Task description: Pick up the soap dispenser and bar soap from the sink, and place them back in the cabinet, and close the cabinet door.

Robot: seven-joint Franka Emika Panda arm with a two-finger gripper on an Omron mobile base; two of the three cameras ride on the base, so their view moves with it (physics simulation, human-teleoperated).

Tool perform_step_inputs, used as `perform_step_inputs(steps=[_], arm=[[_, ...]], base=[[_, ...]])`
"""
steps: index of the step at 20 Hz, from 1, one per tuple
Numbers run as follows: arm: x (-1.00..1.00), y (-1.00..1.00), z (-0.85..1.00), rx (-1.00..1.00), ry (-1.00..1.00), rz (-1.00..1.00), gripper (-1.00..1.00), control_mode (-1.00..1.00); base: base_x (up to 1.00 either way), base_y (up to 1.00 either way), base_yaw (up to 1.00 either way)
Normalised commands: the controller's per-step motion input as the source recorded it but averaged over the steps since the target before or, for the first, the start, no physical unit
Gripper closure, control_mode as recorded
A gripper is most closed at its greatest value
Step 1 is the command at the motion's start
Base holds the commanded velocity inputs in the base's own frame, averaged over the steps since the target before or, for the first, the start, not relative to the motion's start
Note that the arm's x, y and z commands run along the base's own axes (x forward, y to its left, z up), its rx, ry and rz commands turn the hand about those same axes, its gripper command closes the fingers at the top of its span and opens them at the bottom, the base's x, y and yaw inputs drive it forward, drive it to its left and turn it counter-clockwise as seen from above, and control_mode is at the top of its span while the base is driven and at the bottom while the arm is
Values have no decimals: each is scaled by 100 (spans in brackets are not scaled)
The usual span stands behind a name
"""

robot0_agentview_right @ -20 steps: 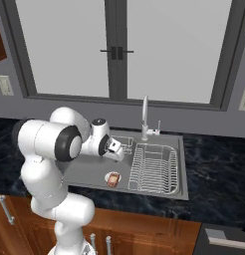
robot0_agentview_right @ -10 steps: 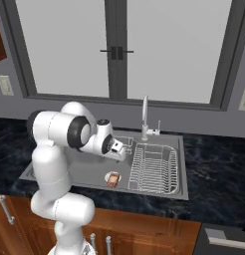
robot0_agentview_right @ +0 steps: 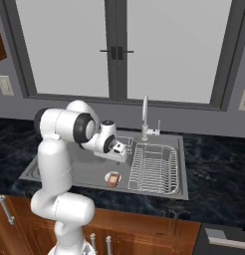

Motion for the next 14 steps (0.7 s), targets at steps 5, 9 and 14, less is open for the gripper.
perform_step_inputs(steps=[5, 9, 14], arm=[[0, -1, -16, 4, 6, 3, -100, -100], [0, -4, -14, 3, 4, 4, -100, -100], [0, -3, -24, 0, 3, 4, -100, -100]], base=[[0, 0, 0], [0, 0, 0], [0, 0, 0]])
